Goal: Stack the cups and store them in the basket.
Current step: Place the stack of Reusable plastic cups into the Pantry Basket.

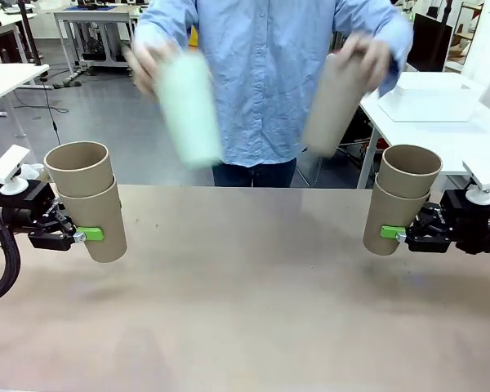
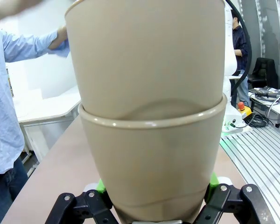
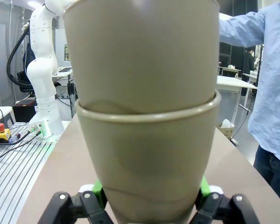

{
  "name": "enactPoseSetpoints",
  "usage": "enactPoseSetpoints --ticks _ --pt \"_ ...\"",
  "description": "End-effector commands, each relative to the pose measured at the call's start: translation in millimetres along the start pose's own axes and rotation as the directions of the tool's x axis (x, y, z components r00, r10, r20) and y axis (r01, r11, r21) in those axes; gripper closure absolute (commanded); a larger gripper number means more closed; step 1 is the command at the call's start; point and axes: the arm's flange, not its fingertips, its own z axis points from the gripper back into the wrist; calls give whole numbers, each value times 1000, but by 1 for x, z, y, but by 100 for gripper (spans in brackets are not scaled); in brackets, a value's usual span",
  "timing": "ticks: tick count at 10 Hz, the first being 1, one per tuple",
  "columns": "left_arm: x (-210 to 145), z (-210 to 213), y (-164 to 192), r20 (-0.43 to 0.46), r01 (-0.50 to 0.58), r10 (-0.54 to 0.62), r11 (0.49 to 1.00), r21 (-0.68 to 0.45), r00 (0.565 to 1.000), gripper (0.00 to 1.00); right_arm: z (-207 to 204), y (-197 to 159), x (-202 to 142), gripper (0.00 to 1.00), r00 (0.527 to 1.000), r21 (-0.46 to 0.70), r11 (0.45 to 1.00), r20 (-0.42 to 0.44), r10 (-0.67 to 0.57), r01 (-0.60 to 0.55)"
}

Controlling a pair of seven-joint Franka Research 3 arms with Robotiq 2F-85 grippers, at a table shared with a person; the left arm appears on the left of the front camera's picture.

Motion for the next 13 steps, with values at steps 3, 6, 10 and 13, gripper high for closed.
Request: enactPoseSetpoints --ticks 3,6,10,13 --pt "3 -1 -1 3 14 -14 1000 -3 1000 15 0 -1 2 15 1000 -11 1000 10 19 -19" --pt "3 -1 -1 3 14 -14 1000 -3 1000 15 0 -1 2 15 1000 -11 1000 10 19 -19" --pt "3 -1 -1 3 14 -14 1000 -3 1000 15 0 -1 2 15 1000 -11 1000 10 19 -19" --pt "3 -1 -1 3 14 -14 1000 -3 1000 15 0 -1 2 15 1000 -11 1000 10 19 -19"
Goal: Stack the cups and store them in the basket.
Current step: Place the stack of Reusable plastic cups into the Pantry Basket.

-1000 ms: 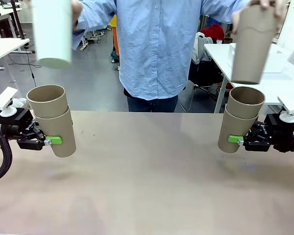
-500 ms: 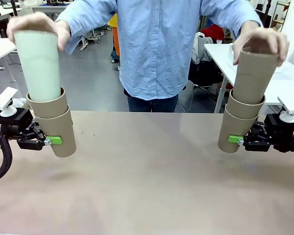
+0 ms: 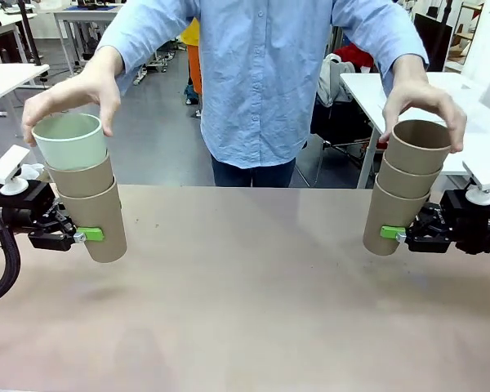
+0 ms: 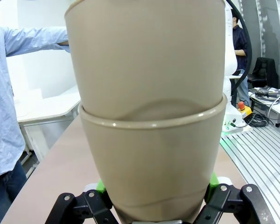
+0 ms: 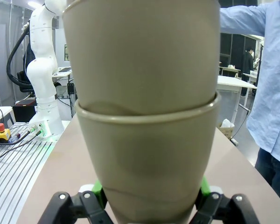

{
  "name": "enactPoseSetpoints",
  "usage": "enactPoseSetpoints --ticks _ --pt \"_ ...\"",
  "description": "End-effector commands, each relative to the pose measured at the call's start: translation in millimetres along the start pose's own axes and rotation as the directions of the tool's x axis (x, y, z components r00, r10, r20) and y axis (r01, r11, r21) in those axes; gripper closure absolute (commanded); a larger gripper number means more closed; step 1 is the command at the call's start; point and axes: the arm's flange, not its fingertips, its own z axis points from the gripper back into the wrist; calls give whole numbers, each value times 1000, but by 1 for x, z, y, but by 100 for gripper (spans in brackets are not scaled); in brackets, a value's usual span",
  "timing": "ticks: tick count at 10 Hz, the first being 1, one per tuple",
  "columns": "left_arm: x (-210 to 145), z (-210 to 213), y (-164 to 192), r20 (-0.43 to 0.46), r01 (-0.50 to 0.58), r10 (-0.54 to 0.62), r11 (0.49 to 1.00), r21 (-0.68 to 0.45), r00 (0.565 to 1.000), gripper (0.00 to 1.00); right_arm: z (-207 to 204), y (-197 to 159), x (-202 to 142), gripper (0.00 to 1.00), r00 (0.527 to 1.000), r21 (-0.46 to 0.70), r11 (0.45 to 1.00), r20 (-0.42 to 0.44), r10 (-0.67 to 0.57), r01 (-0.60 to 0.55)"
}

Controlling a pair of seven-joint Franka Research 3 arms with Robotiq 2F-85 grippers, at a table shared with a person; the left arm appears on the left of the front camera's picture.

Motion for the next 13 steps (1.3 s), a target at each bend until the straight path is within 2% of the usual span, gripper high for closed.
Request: enactPoseSetpoints --ticks 1,13 --pt "4 -1 -1 6 15 -15 1000 -4 1000 15 0 -1 3 15 1000 -11 1000 10 19 -19" --pt "4 -1 -1 6 15 -15 1000 -4 1000 15 0 -1 3 15 1000 -11 1000 10 19 -19"
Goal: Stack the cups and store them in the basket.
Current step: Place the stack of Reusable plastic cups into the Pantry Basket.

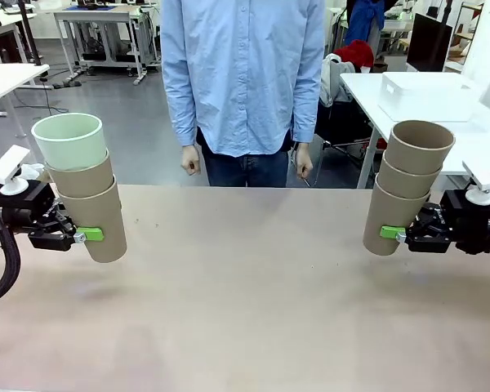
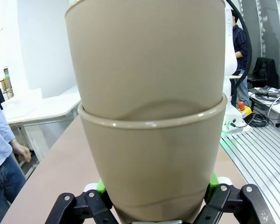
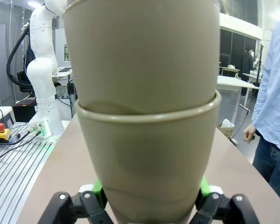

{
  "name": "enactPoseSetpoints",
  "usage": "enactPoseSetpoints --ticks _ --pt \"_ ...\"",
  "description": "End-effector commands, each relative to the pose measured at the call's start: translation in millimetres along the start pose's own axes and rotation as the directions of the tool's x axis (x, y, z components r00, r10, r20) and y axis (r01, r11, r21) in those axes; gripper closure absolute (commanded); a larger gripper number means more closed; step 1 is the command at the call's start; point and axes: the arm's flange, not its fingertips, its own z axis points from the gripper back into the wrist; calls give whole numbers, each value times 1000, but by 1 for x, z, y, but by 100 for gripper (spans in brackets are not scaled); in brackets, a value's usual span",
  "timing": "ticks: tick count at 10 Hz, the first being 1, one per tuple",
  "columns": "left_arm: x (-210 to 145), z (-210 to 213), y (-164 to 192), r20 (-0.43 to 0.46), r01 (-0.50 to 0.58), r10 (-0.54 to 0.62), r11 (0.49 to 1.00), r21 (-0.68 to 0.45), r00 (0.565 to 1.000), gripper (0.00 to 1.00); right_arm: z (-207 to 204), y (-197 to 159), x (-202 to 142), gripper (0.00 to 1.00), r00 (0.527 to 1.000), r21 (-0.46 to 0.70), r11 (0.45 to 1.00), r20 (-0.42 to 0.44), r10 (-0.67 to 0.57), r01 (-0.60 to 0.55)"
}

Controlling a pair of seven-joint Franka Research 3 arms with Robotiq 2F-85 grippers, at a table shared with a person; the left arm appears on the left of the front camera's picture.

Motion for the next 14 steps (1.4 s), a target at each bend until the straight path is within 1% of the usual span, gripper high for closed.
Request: enactPoseSetpoints --ticks 1,14 --pt "4 -1 -1 6 15 -15 1000 -4 1000 15 0 -1 3 15 1000 -11 1000 10 19 -19" --pt "4 -1 -1 6 15 -15 1000 -4 1000 15 0 -1 3 15 1000 -11 1000 10 19 -19"
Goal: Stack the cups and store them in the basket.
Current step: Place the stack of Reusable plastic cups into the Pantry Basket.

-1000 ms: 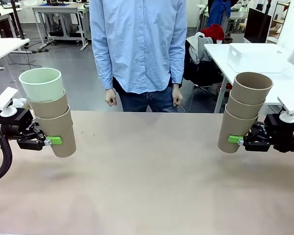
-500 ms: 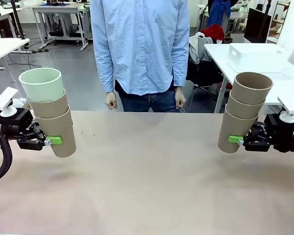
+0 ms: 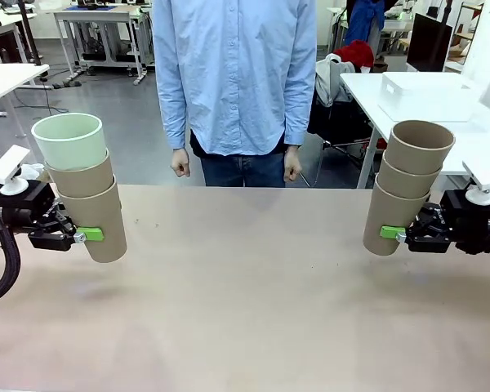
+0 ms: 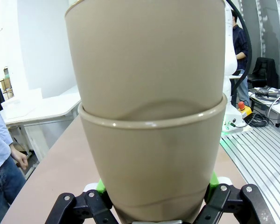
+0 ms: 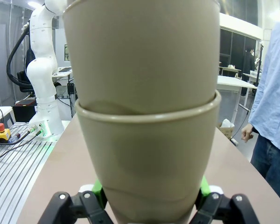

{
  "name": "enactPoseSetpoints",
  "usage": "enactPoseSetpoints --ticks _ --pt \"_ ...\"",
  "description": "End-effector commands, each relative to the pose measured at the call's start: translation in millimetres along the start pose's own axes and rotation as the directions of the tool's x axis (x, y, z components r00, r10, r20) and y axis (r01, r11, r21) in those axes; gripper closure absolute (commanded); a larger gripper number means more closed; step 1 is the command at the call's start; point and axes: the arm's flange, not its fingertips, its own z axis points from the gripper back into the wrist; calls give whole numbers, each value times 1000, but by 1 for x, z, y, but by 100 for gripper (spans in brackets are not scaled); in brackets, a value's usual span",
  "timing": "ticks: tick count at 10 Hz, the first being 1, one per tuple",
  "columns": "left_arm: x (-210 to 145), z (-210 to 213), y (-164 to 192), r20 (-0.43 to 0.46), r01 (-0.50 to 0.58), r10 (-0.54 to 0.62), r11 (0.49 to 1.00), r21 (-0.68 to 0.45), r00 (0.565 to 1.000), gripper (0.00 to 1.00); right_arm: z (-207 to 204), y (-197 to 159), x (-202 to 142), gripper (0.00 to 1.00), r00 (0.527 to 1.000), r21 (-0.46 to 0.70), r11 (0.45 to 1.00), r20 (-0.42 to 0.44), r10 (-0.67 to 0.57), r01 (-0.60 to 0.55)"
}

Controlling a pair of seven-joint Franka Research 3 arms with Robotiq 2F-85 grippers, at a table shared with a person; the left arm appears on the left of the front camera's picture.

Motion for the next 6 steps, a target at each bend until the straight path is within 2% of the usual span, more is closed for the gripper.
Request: enactPoseSetpoints --ticks 1,6 --pt "4 -1 -1 6 15 -15 1000 -4 1000 15 0 -1 3 15 1000 -11 1000 10 19 -19" --pt "4 -1 -1 6 15 -15 1000 -4 1000 15 0 -1 3 15 1000 -11 1000 10 19 -19"
